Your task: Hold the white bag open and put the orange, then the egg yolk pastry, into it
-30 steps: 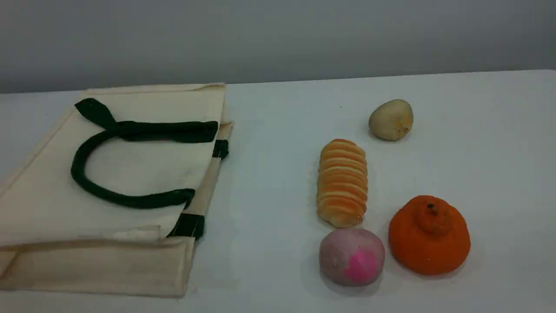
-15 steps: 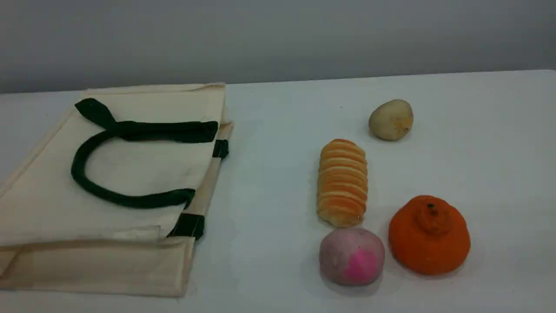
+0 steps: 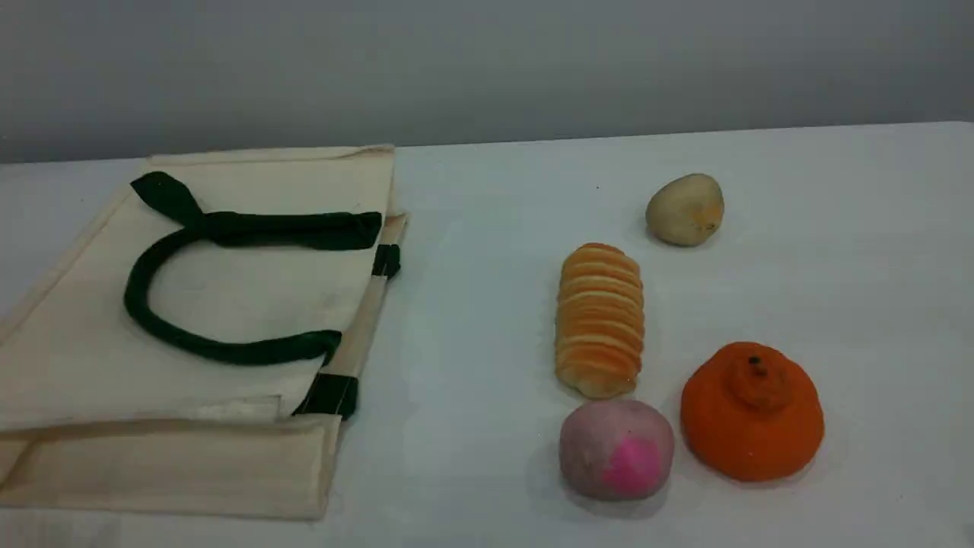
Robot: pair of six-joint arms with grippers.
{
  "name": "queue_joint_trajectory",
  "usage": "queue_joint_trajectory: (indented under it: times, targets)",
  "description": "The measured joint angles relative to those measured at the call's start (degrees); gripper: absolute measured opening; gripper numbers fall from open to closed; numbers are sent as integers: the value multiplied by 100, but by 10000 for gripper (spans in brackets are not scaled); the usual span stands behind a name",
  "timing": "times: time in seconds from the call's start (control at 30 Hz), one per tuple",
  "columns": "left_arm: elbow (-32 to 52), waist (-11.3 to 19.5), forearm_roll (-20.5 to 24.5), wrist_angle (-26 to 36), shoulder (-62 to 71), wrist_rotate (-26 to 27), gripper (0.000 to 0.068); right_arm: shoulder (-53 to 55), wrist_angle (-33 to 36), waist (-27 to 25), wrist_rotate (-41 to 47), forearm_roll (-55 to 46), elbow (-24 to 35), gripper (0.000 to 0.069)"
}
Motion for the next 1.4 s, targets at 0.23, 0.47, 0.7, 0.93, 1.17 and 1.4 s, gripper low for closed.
queue_joint_trajectory:
  times: [0.23, 0.47, 0.7, 0.93, 1.17, 1.4]
  targets:
    - [-110, 0, 33, -761, 1312, -180, 472, 1690, -1043, 0, -251, 842, -5, 432]
    - [-368, 6, 37, -1568, 2406, -180, 472, 3143, -1827, 0, -1041, 1783, -5, 432]
    - [-849, 6, 333, -1876, 3506, -550, 472, 3964, -1992, 5, -2196, 2961, -5, 432]
    - [-1263, 6, 1001, -1887, 4386, -1279, 472, 4009, -1991, 5, -3384, 4050, -45, 432]
    - [-1751, 6, 1096, -1929, 5255, -1350, 472, 4115, -1909, 5, -3772, 4425, -382, 432]
    - [-2241, 6, 1066, -2075, 6059, -1340, 472, 4314, -1909, 5, -3780, 4428, -587, 432]
